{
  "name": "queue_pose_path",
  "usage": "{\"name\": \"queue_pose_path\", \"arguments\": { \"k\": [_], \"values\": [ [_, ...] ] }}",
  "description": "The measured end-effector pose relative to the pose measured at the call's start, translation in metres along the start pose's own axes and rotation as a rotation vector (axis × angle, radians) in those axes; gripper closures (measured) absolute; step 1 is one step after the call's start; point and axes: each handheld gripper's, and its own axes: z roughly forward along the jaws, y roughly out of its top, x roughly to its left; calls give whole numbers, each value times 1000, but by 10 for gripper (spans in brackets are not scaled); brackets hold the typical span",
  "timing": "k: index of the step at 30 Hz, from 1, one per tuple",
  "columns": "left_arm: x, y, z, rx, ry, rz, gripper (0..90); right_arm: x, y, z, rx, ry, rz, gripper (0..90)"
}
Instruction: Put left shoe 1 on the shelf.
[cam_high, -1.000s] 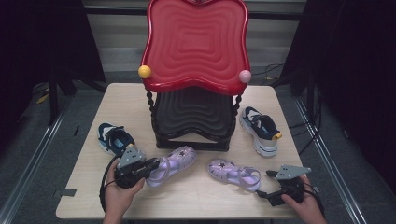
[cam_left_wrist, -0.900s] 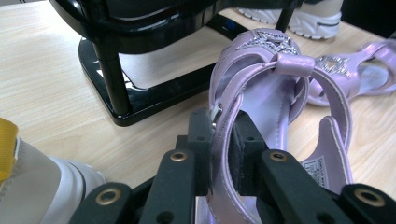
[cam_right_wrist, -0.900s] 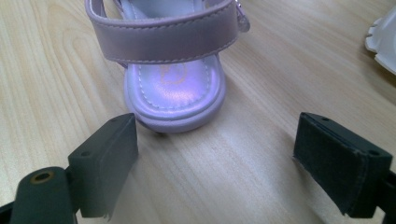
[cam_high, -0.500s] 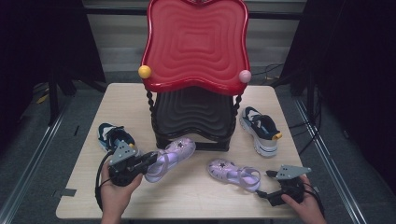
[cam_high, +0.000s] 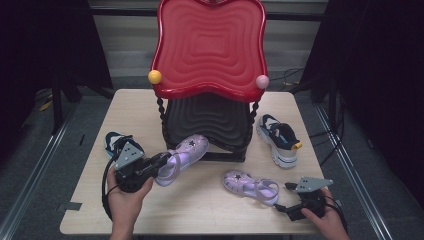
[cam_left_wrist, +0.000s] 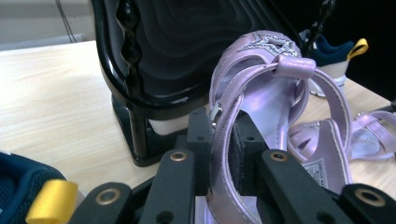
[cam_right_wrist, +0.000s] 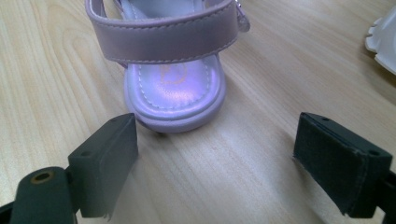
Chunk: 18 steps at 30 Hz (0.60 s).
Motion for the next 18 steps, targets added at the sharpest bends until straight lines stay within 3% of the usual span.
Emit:
{"name": "queue_pose_path", "arguments": {
  "k": [12,18],
  "values": [
    [-5,17,5,-51,70,3,803,0,0,0,0,0,0,131],
    [-5,21,16,-73,110,-9,803,0,0,0,-1,0,2,131]
  ]
}}
